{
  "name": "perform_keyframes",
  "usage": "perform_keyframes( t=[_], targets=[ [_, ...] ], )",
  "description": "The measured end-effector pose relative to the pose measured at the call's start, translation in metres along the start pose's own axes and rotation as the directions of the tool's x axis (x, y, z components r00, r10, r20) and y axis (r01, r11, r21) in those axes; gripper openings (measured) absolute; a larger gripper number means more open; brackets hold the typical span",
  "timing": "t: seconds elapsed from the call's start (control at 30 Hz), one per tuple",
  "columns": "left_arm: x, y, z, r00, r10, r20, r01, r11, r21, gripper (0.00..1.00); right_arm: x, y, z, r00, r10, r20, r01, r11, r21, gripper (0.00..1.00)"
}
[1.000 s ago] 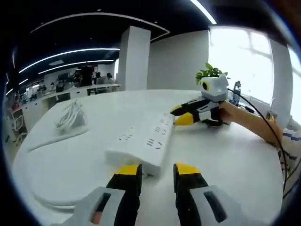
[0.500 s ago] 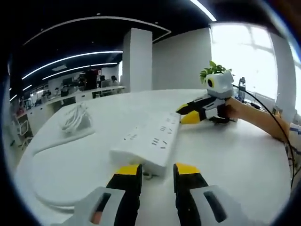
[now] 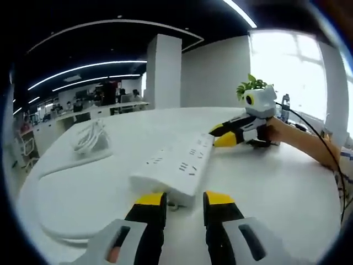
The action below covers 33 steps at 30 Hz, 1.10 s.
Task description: Straighten the power strip on the desk, plug the charger into it
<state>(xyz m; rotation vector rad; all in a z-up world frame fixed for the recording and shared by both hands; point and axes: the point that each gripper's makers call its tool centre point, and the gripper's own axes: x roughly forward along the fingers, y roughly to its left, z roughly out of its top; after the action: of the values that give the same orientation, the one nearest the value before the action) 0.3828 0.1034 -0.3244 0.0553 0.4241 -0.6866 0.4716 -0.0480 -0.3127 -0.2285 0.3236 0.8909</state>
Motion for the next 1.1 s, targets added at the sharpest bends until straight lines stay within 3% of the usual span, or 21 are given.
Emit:
perform_keyframes(
  t=[0.2,0.37,0.57,1.1],
  targets=[
    [-0.002,0.005,0.0,1.0,0.007,0.0,-0.007,1.0,-0.005,0.21,0.0,0.003,0.0,1.0,0.006,-0.002,-0.006,1.0,0.003,0.31],
    [-0.006,0.006,0.0,1.0,-0.007,0.009,0.008,0.999,-0.046,0.21,0.0,0.005,0.0,1.0,0.01,-0.004,-0.01,1.0,0.004,0.31],
    [-0.008,0.005,-0.002,1.0,0.002,0.001,-0.002,1.0,-0.024,0.21,-0.001,0.007,0.0,1.0,0.018,-0.003,-0.018,1.0,0.006,0.3],
    [-0.015,0.004,-0.005,1.0,-0.008,0.003,0.008,0.998,-0.057,0.22,-0.001,0.013,0.002,0.999,0.037,-0.001,-0.037,0.999,0.013,0.28]
  ],
)
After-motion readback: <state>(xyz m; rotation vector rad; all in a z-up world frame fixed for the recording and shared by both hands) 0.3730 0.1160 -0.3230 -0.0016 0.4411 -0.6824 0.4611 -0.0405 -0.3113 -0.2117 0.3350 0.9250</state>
